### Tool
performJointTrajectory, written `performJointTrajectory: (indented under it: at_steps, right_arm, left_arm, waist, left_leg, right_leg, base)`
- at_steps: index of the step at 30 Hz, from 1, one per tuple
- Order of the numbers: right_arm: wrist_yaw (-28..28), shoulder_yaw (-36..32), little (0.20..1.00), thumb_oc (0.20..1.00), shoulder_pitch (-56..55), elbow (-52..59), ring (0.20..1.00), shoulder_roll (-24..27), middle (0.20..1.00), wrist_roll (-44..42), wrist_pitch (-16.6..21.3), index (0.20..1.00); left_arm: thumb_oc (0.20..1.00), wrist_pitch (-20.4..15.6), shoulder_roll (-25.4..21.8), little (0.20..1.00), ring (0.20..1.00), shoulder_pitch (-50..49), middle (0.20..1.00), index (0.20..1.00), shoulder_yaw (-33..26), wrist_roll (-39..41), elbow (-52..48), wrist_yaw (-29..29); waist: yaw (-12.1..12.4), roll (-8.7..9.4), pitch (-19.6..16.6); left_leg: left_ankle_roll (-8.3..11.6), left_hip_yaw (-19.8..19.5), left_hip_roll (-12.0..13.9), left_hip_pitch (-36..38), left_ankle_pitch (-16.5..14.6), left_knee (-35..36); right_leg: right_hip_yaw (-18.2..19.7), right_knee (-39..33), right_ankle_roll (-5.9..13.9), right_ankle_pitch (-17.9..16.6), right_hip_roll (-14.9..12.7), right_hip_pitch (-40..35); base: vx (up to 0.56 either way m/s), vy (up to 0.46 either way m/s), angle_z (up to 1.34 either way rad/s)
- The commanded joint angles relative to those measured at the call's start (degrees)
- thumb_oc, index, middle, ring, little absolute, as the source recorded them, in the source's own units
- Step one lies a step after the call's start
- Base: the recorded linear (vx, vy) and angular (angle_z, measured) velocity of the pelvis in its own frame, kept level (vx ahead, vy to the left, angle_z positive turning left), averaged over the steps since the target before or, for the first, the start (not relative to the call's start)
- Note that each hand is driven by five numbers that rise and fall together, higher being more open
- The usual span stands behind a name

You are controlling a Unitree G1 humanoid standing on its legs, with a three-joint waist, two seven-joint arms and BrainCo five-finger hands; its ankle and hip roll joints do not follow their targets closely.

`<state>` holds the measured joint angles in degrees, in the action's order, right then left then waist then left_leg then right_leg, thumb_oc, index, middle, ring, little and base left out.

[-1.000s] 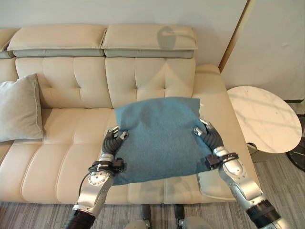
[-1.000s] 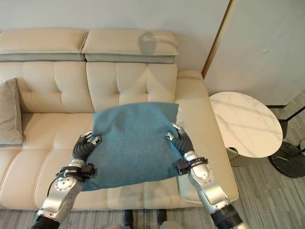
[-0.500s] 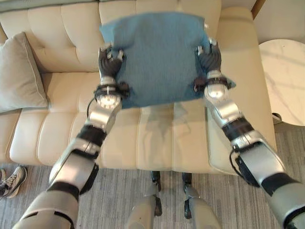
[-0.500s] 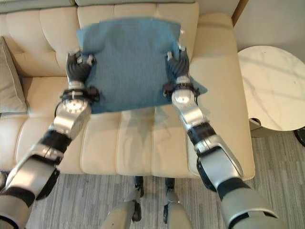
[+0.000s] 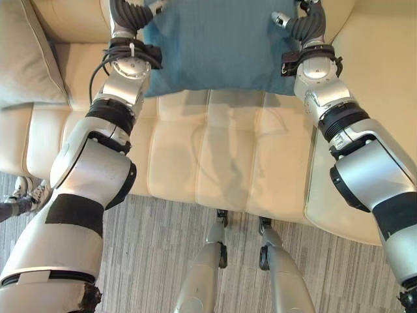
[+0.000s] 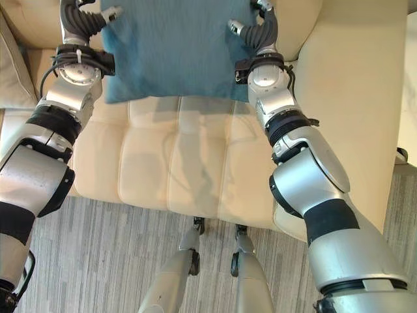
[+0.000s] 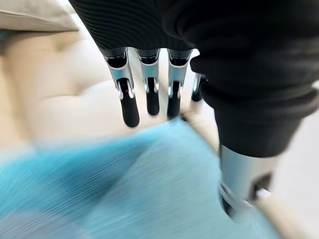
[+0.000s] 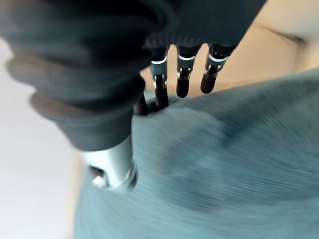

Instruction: Pick up all the scattered cushions and arrange them neatly on the sofa.

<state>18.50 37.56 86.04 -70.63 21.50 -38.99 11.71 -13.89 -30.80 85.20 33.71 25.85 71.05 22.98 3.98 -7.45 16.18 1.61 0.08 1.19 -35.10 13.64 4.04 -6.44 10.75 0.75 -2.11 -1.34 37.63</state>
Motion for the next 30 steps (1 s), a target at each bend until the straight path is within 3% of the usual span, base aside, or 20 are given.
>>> performJointTrajectory:
  at_steps: [1, 8, 13, 14, 15, 16, 17, 19, 20, 21, 23, 26, 27, 29, 30]
  right_arm:
    - [-2.3, -1.5, 1.000, 1.000, 5.7, 1.7, 1.000, -0.7, 1.000, -2.0, 2.8, 1.000]
    - [-1.2, -5.4, 1.000, 1.000, -1.7, 9.3, 1.000, 3.5, 1.000, -2.1, 4.0, 1.000]
    - [-0.3, -6.9, 1.000, 1.000, -13.9, 30.2, 1.000, 11.0, 1.000, 9.0, 4.5, 1.000]
    - [-0.8, -9.8, 1.000, 1.000, -22.2, 39.6, 1.000, 13.4, 1.000, 13.9, 4.6, 1.000]
    - [-0.8, -9.8, 1.000, 1.000, -22.6, 39.9, 1.000, 13.4, 1.000, 14.0, 4.5, 1.000]
    - [-2.8, -12.3, 1.000, 1.000, -32.5, 48.1, 1.000, 16.7, 1.000, 20.7, 4.3, 1.000]
    - [-2.7, -12.4, 1.000, 1.000, -33.2, 48.6, 1.000, 16.6, 1.000, 20.8, 4.1, 1.000]
    - [-7.9, -18.2, 1.000, 1.000, -52.0, 58.9, 1.000, 18.7, 1.000, 26.1, 4.6, 1.000]
    - [-7.9, -18.3, 1.000, 1.000, -52.3, 59.1, 1.000, 18.8, 1.000, 26.1, 4.5, 1.000]
    - [-11.2, -21.5, 1.000, 1.000, -64.8, 64.1, 1.000, 19.7, 1.000, 30.0, 5.0, 1.000]
    - [-14.9, -23.8, 1.000, 1.000, -76.5, 65.9, 1.000, 18.8, 1.000, 32.1, 5.0, 1.000]
    - [-18.0, -24.2, 1.000, 1.000, -85.3, 64.3, 1.000, 17.3, 1.000, 34.9, 4.8, 1.000]
    - [-21.0, -23.9, 1.000, 1.000, -90.6, 60.0, 1.000, 15.1, 1.000, 34.9, 4.1, 1.000]
    - [-21.7, -24.1, 1.000, 1.000, -92.4, 58.5, 1.000, 14.1, 1.000, 35.1, 3.8, 1.000]
    - [-22.9, -23.6, 1.000, 1.000, -94.1, 52.8, 1.000, 11.6, 1.000, 35.0, 2.5, 1.000]
  left_arm:
    - [1.000, -1.3, -4.6, 1.000, 1.000, 6.2, 1.000, 1.000, -0.6, -0.8, 2.7, -0.9]
    - [1.000, -3.5, -4.5, 1.000, 1.000, -7.8, 1.000, 1.000, -6.3, 2.6, -4.1, -1.9]
    - [1.000, -7.8, -5.8, 1.000, 1.000, -24.9, 1.000, 1.000, -11.6, 1.8, -27.9, -1.9]
    - [1.000, -8.4, -5.9, 1.000, 1.000, -34.2, 1.000, 1.000, -14.9, 0.6, -36.3, -2.9]
    - [1.000, -8.3, -5.9, 1.000, 1.000, -34.5, 1.000, 1.000, -14.9, 0.5, -36.6, -2.8]
    - [1.000, -8.4, -5.2, 1.000, 1.000, -44.1, 1.000, 1.000, -18.4, 0.3, -42.7, -5.3]
    - [1.000, -8.3, -5.2, 1.000, 1.000, -44.6, 1.000, 1.000, -18.4, 0.2, -43.0, -5.2]
    - [1.000, -6.9, -4.2, 1.000, 1.000, -59.1, 1.000, 1.000, -22.1, -1.9, -48.9, -10.6]
    - [1.000, -6.9, -4.2, 1.000, 1.000, -59.2, 1.000, 1.000, -22.1, -1.9, -49.0, -10.6]
    - [1.000, -5.6, -3.2, 1.000, 1.000, -68.4, 1.000, 1.000, -24.1, -2.4, -51.6, -14.9]
    - [1.000, -4.5, -2.8, 1.000, 1.000, -78.1, 1.000, 1.000, -26.5, -3.8, -53.2, -18.1]
    - [1.000, -3.6, -2.4, 1.000, 1.000, -85.2, 1.000, 1.000, -27.6, -8.0, -51.9, -20.3]
    - [1.000, -2.8, -1.1, 1.000, 1.000, -90.1, 1.000, 1.000, -28.1, -11.3, -48.5, -21.6]
    - [1.000, -2.4, -0.5, 1.000, 1.000, -91.6, 1.000, 1.000, -27.9, -13.2, -46.5, -21.8]
    - [1.000, -1.5, 2.0, 1.000, 1.000, -94.2, 1.000, 1.000, -28.8, -15.1, -41.8, -21.4]
  waist:
    - [1.0, 2.93, 4.8]
    - [0.3, 4.07, 6.7]
    - [-0.2, 5.28, 6.7]
    - [-0.6, 5.72, 6.2]
    - [-0.6, 5.71, 6.0]
    - [-1.2, 6.49, 5.1]
    - [-1.1, 6.50, 4.9]
    - [-2.2, 7.23, 2.9]
    - [-2.2, 7.24, 2.7]
    - [-3.1, 7.75, 1.1]
    - [-4.3, 8.35, -1.5]
    - [-5.1, 8.82, -4.2]
    - [-6.0, 9.27, -6.1]
    - [-6.3, 9.49, -7.2]
    - [-7.1, 9.97, -8.6]
  left_leg:
    - [2.91, 1.3, -4.3, 3.7, -5.1, 1.0]
    - [2.98, 0.9, -4.4, 5.3, -5.5, 1.0]
    - [2.93, 0.9, -4.4, 8.9, -6.2, 1.0]
    - [2.80, 1.2, -4.3, 10.7, -6.7, 1.0]
    - [2.79, 1.2, -4.3, 10.6, -6.5, 1.0]
    - [2.62, 1.6, -4.1, 12.6, -7.0, 1.0]
    - [2.62, 1.6, -4.1, 12.7, -7.0, 1.0]
    - [2.14, 2.4, -4.0, 16.7, -8.5, 1.0]
    - [2.12, 2.4, -4.0, 16.5, -8.3, 1.0]
    - [1.82, 2.8, -3.9, 18.9, -9.3, 1.0]
    - [1.37, 3.4, -3.8, 21.7, -10.1, 1.0]
    - [0.87, 3.9, -3.8, 24.4, -10.9, 1.0]
    - [0.45, 4.9, -3.6, 27.5, -12.0, 1.0]
    - [0.28, 5.5, -3.5, 28.6, -12.3, 1.0]
    - [-0.08, 7.5, -3.2, 31.5, -13.5, 1.0]
  right_leg:
    - [2.7, -6.5, 5.89, -1.1, -1.0, -2.0]
    - [2.4, -7.2, 5.86, -1.2, -0.9, -4.2]
    - [2.2, -8.1, 5.73, -0.9, -0.9, -8.5]
    - [2.2, -8.3, 5.63, -0.7, -1.1, -10.6]
    - [2.2, -8.5, 5.63, -0.9, -1.1, -10.5]
    - [2.1, -8.7, 5.60, -0.8, -1.1, -12.6]
    - [2.1, -8.8, 5.61, -0.8, -1.1, -12.8]
    - [1.9, -9.1, 5.73, -0.1, -1.5, -17.0]
    - [1.8, -9.3, 5.73, -0.3, -1.5, -16.9]
    - [1.5, -9.6, 6.07, 0.3, -1.7, -19.6]
    - [1.4, -10.1, 6.40, 0.2, -1.6, -22.4]
    - [1.4, -11.2, 6.77, -0.1, -1.5, -25.1]
    - [2.1, -11.6, 7.00, 0.0, -1.4, -27.7]
    - [2.5, -12.1, 7.15, -0.3, -1.4, -28.6]
    - [3.9, -12.5, 7.82, -0.7, -1.0, -30.3]
  base:
    - [0.00, -0.027, 0.15]
    - [-0.01, -0.004, 0.15]
    - [0.00, 0.006, 0.05]
    - [0.02, 0.022, 0.10]
    - [0.04, 0.031, 0.07]
    - [0.03, 0.010, 0.07]
    - [0.07, 0.034, 0.02]
    - [0.06, 0.050, 0.03]
    - [0.08, 0.054, 0.02]
    - [0.08, 0.046, -0.04]
    - [0.11, 0.058, -0.18]
    - [0.08, 0.081, -0.25]
    - [0.10, 0.138, -0.25]
    - [0.04, 0.121, -0.38]
    - [0.00, 0.100, -0.44]
